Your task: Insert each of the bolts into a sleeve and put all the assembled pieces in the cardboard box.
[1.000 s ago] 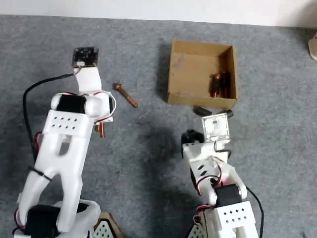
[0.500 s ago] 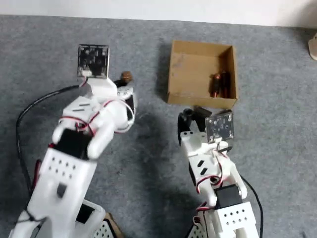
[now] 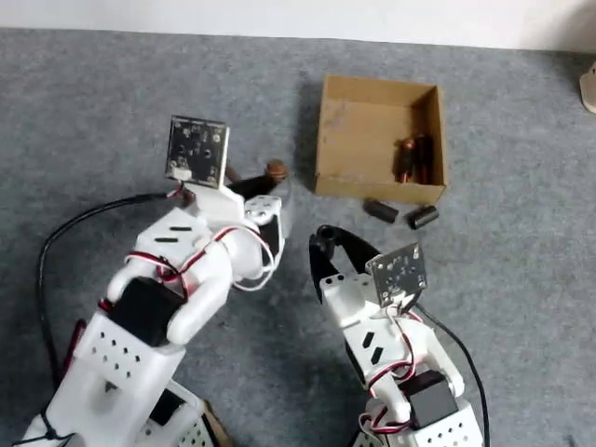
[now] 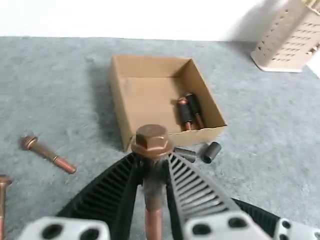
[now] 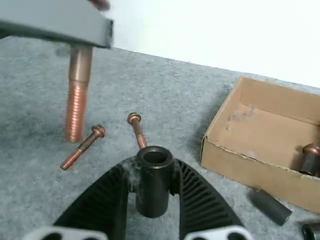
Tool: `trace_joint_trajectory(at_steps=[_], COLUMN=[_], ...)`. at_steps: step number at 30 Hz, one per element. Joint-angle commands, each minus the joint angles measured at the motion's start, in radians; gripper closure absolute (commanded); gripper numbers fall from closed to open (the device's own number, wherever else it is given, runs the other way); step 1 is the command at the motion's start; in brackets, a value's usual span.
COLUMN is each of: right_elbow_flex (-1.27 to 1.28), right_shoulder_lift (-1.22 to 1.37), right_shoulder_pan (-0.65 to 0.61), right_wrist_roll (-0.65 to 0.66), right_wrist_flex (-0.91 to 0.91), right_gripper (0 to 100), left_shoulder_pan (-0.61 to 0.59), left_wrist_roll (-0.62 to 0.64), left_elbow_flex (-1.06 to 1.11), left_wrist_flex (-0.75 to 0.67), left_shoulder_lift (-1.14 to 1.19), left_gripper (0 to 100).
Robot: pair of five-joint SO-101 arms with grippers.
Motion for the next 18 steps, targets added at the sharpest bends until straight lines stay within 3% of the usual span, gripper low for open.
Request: trace_joint_trajectory(at_steps=[1, 7, 18], right_elbow_flex=[-0.013, -0.007, -0.015], right_shoulder_lift=[-0.015, -0.015, -0.013], right_shoulder_pan=[-0.019, -0.09, -0.154], right_wrist_roll=[0.008, 0.008, -0.041], right_wrist_flex=[-0.01, -0.008, 0.054], right_gripper=[99.4, 99.4, 99.4], left_shoulder_pan=[0.065, 0.114, 0.09], left_wrist_roll=[0.009, 0.008, 0.0], left_elbow_flex=[-0.013, -0.013, 0.004], left_wrist_flex=[-0.002, -0.009, -0.08], left_shoulder_lift=[-0.025, -0.025, -0.027], left_gripper=[100, 100, 100])
